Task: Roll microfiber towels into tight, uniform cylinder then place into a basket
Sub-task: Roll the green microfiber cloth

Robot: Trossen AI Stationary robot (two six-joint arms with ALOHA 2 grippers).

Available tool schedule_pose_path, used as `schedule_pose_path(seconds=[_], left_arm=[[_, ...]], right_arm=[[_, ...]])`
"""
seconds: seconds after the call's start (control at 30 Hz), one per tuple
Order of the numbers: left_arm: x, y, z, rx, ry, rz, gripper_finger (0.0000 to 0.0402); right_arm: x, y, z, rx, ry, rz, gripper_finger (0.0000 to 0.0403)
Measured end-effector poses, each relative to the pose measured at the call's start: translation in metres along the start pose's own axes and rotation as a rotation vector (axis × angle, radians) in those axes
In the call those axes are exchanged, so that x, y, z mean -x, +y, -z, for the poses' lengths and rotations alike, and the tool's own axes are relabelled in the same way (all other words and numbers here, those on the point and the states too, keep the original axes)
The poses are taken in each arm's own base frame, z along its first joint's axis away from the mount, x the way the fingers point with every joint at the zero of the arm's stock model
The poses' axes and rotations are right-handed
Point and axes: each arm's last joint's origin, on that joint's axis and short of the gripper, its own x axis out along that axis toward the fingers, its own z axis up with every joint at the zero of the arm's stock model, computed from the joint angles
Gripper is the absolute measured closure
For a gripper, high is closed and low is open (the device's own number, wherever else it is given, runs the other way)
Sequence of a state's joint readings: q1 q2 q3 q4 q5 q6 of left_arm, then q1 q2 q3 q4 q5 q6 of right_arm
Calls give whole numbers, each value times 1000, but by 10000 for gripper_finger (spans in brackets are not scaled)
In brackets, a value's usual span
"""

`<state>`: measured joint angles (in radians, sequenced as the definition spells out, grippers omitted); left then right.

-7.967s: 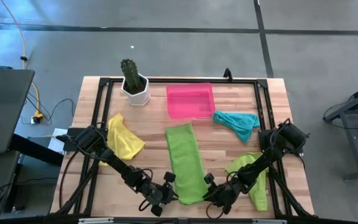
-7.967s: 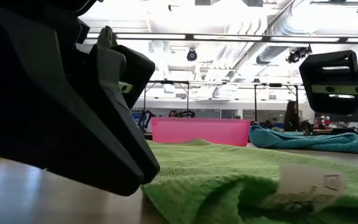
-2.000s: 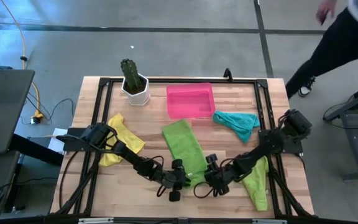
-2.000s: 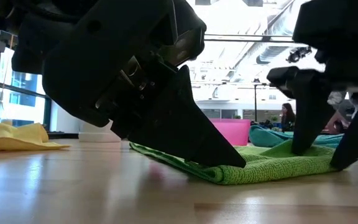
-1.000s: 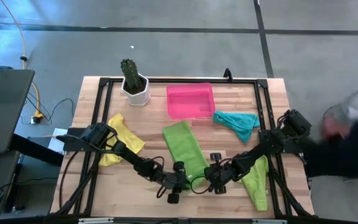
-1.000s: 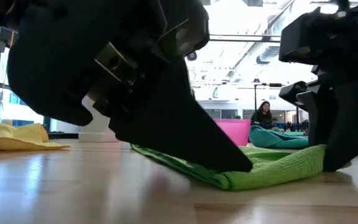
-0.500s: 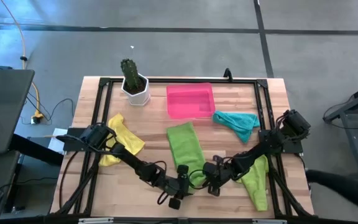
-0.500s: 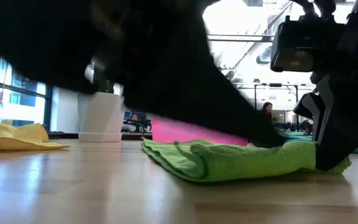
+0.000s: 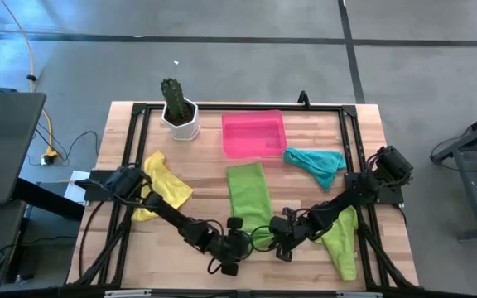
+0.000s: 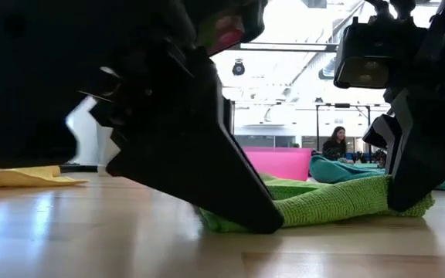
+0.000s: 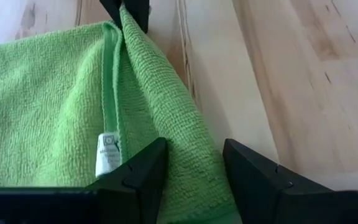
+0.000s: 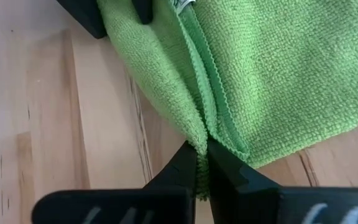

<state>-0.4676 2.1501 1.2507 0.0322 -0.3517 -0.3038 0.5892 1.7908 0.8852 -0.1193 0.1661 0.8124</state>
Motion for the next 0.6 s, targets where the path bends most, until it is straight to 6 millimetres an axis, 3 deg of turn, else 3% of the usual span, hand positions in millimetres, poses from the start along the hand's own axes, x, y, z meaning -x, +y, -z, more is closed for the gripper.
schedule_pose_path(seconds=[0.27, 0.6], left_arm=[[13, -1, 0, -6, 53, -4, 247], [8, 7, 0, 115, 53, -36, 260]], right_arm=[[0, 0, -1, -1, -2, -5, 398], [0, 1, -1, -3, -10, -16, 398]])
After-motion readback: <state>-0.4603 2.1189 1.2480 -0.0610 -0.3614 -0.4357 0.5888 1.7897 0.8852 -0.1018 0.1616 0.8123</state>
